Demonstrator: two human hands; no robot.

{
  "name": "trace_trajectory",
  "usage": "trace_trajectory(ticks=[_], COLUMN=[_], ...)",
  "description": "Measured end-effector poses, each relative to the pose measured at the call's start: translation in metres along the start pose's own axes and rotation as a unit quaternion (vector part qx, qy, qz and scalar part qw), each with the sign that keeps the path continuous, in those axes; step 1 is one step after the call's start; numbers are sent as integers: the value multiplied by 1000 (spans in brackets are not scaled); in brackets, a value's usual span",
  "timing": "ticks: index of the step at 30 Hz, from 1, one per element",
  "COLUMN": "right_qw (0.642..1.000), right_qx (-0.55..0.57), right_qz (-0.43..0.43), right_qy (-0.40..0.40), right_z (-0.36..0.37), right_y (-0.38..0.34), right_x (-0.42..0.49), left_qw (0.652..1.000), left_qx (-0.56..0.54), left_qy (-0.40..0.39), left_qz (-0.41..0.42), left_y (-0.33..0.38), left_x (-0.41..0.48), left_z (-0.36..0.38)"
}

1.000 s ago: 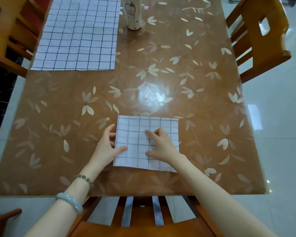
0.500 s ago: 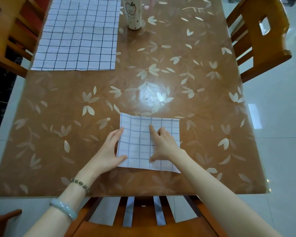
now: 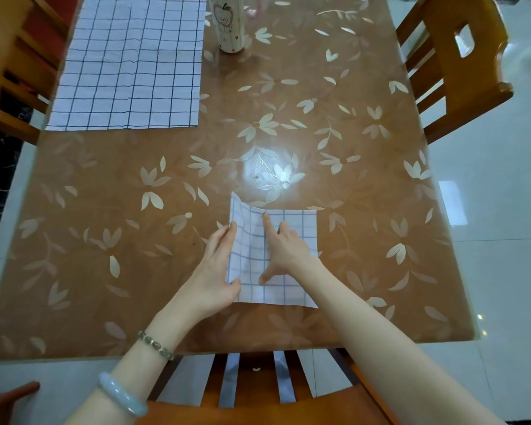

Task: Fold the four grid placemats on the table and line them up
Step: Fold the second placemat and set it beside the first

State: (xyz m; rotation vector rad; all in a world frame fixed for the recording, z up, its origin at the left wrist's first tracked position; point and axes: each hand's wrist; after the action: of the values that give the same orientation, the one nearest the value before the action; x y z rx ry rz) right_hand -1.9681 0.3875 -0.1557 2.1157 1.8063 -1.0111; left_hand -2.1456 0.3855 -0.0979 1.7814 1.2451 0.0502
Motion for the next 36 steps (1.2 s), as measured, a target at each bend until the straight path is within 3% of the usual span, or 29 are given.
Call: trace_trajectory(ticks=[5, 14, 31, 34, 36], right_qw=[1000, 999, 999, 991, 935], right_qx=[7, 28, -7, 115, 348], right_qz=[-7, 24, -26, -62, -52], right_qy=[-11, -37, 26, 29, 44], right_z=[0, -13, 11, 10, 2], right_y=[3, -2, 8, 20, 33], right_x=[-1, 8, -3, 1, -7], left_qw=[999, 1000, 999, 998, 996], left_qx=[-15, 2, -22, 42, 77], left_qy=[15, 0, -31, -39, -36], left_qz=[-35, -16, 31, 23, 17], left_y=[-12, -9, 27, 50, 60], left_x=[-1, -3, -2, 4, 9], left_z=[-1, -3, 17, 36, 51])
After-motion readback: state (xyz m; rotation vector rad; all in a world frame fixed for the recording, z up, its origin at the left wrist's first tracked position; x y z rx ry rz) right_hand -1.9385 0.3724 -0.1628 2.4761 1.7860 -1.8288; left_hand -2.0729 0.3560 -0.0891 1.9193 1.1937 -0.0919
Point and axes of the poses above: each hand's wrist, its own x-axis towards the middle knuckle, its own z-axis out of the palm, y = z × x, and after that the axes turned 2 degrees about y, right-handed
